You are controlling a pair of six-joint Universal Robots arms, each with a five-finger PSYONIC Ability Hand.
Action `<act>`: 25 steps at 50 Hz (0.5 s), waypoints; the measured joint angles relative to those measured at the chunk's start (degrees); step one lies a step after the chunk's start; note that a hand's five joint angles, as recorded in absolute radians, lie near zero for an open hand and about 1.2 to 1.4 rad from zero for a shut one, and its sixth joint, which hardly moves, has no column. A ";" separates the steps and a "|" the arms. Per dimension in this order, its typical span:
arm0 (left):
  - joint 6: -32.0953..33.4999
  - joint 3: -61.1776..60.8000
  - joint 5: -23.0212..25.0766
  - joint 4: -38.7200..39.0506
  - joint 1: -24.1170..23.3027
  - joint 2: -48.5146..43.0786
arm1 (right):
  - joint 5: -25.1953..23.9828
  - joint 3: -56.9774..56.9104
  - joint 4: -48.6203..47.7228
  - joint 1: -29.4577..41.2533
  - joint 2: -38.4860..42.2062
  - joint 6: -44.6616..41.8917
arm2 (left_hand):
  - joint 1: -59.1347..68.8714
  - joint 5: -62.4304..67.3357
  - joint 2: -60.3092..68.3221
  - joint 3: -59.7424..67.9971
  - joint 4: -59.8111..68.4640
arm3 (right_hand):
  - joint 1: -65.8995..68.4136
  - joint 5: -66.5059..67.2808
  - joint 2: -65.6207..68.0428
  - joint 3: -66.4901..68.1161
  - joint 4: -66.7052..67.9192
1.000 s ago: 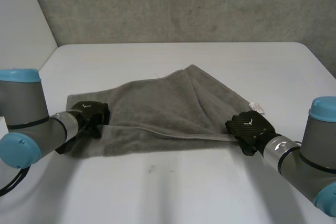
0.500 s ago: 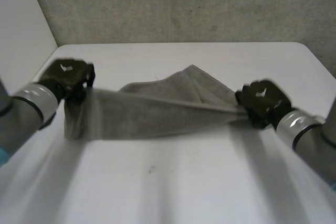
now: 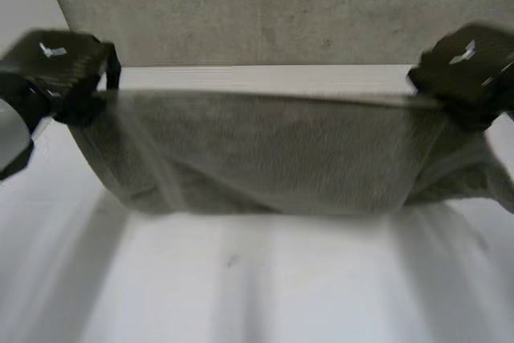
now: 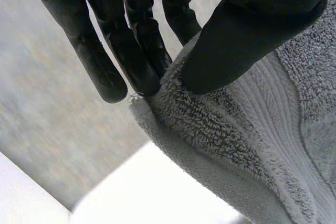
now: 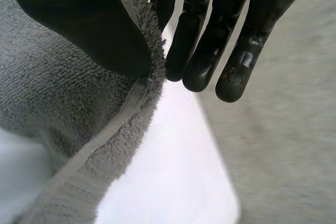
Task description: Fold the towel.
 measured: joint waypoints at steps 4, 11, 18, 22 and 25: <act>0.85 -0.30 -0.22 -0.10 -0.58 -8.02 | 1.75 0.49 -0.17 2.38 8.42 -1.60 | 0.04 0.26 0.00 0.00 0.00 | 0.00 0.01 0.00 0.00 0.00; 3.19 6.87 -1.19 0.66 -3.60 -22.05 | 5.96 -2.17 -2.01 4.39 18.37 -2.81 | 0.53 0.27 0.02 0.00 0.00 | 0.00 0.03 0.00 0.00 0.00; 4.09 31.74 -4.58 3.53 -7.06 -34.92 | 13.66 -16.82 -15.93 6.62 26.07 -2.75 | 0.53 0.27 0.04 0.00 0.01 | 0.00 0.05 0.00 0.00 0.00; 3.52 45.29 -6.07 10.30 -7.82 -36.99 | 16.28 -22.86 -31.48 7.92 25.78 -1.83 | 0.53 0.27 0.04 0.00 0.02 | 0.00 0.05 0.00 0.00 0.00; 2.53 51.03 -6.93 16.18 -8.28 -37.10 | 16.61 -23.81 -41.31 8.53 24.30 -1.28 | 0.53 0.27 0.04 0.00 0.02 | 0.00 0.05 0.00 0.00 0.00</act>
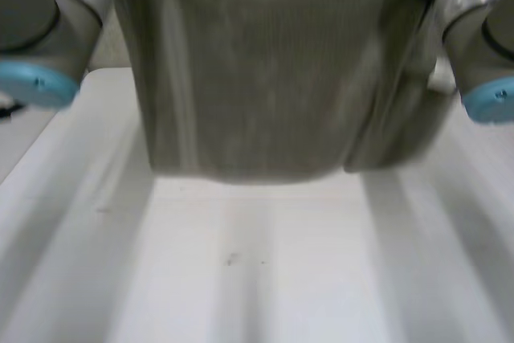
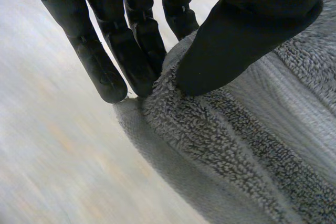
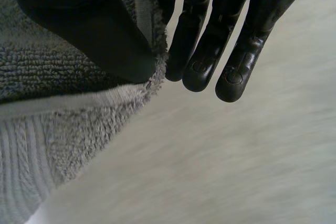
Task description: Fold the towel.
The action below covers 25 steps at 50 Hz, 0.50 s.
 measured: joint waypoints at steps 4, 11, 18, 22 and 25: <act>-2.64 4.07 -1.39 9.35 -0.49 0.78 | -0.95 1.76 -11.43 0.58 -3.05 0.55 | 0.12 0.16 0.00 0.00 0.00 | 0.00 0.00 0.00 0.00 0.00; -6.81 -2.12 -2.56 14.41 -0.33 2.93 | -5.36 9.21 -11.98 0.65 -6.20 0.95 | 0.29 0.24 0.01 0.00 0.00 | 0.00 0.00 0.00 0.00 0.00; -7.51 -18.86 -2.27 12.36 1.62 4.10 | -11.56 14.60 -0.43 -0.16 -5.44 1.05 | 0.29 0.24 0.03 0.00 0.00 | 0.00 0.00 0.00 0.00 0.00; -7.46 -28.39 -1.78 12.21 2.95 4.35 | -13.68 16.82 4.46 -0.69 -3.92 1.05 | 0.29 0.24 0.03 0.00 0.00 | 0.00 0.00 0.01 0.00 0.00; -7.35 -39.52 -0.60 13.21 4.40 4.21 | -16.12 21.84 11.25 -1.61 0.52 0.92 | 0.29 0.24 0.03 0.00 0.00 | 0.00 0.00 0.01 0.00 0.00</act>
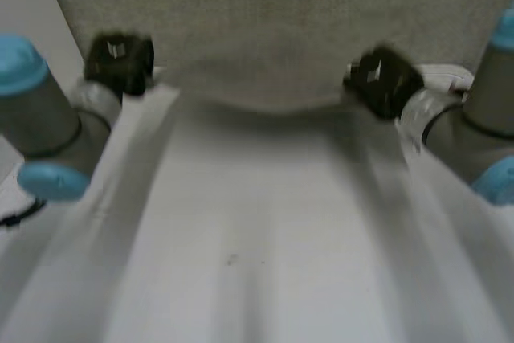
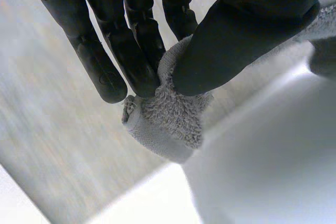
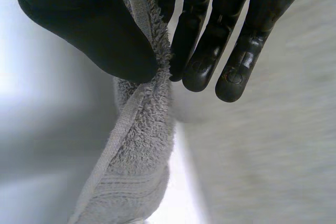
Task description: Fold the towel.
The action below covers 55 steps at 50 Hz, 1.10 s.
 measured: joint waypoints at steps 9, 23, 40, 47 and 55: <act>0.21 -15.50 2.54 5.14 2.85 -0.63 | -1.93 7.98 2.72 -1.76 8.28 1.27 | 0.00 0.00 0.00 0.08 0.00 | -7.23 -9.46 -10.71 -11.08 -11.42; 0.20 -18.84 2.62 6.36 5.99 2.81 | -3.34 14.68 -1.26 -7.01 1.56 24.11 | 0.00 0.00 0.00 0.08 0.00 | -35.29 -45.37 -44.12 -45.21 -46.08; 0.20 -19.93 2.70 7.23 9.83 6.30 | -7.25 23.62 -5.64 -16.43 -4.17 27.62 | 0.00 0.00 0.00 0.08 0.00 | -29.59 -38.01 -36.94 -37.33 -37.67; 0.19 -20.00 2.72 7.23 9.88 5.98 | -10.60 20.24 -5.39 -16.04 0.71 22.08 | 0.00 0.00 0.00 0.09 0.00 | -25.28 -33.27 -32.14 -32.19 -32.64; 0.19 -20.16 2.72 7.27 9.86 5.60 | -11.17 16.46 -5.36 -14.80 6.03 20.65 | 0.00 0.00 0.00 0.08 0.00 | -24.29 -32.12 -31.14 -31.11 -31.67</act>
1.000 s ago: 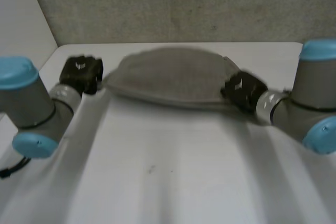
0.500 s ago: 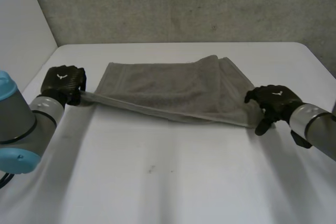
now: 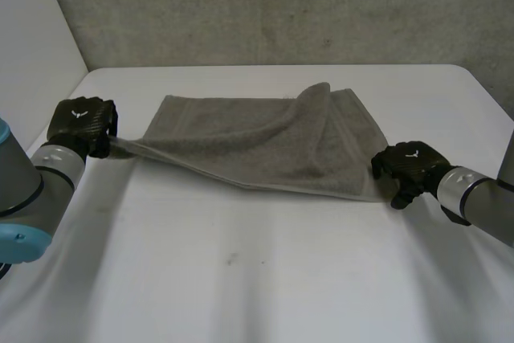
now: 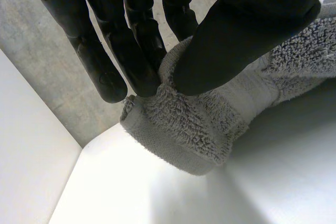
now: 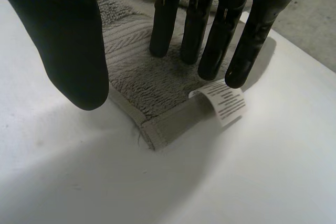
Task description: Fold the towel.
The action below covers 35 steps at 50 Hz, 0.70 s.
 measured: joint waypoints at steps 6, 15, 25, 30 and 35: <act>0.00 -0.02 0.00 0.04 -0.08 -0.14 | 0.27 -1.86 -0.72 0.64 2.49 0.01 | 0.00 0.00 0.00 0.00 0.00 | 3.59 3.74 4.41 4.26 4.19; 0.00 -0.02 0.00 0.11 -0.12 -0.57 | 0.49 -3.15 -2.24 0.69 4.08 0.04 | 0.00 0.00 0.00 0.00 0.00 | 6.64 7.02 8.13 7.65 7.70; 0.00 -0.01 0.00 0.13 -0.09 -0.85 | 0.69 -4.57 -4.08 0.66 5.77 -0.08 | 0.00 0.00 0.00 0.00 0.00 | 9.74 10.54 11.49 11.26 11.54; 0.00 -0.01 0.00 0.12 -0.09 -0.85 | 0.85 -5.24 -4.12 0.71 6.56 -0.95 | 0.00 0.00 0.00 0.00 0.00 | 9.92 10.87 11.49 11.42 11.70; 0.00 -0.02 -0.01 0.11 -0.13 -0.87 | 1.11 -5.70 -4.03 0.76 7.09 -1.67 | 0.00 0.00 0.00 0.00 0.00 | 11.66 13.33 13.83 13.65 13.93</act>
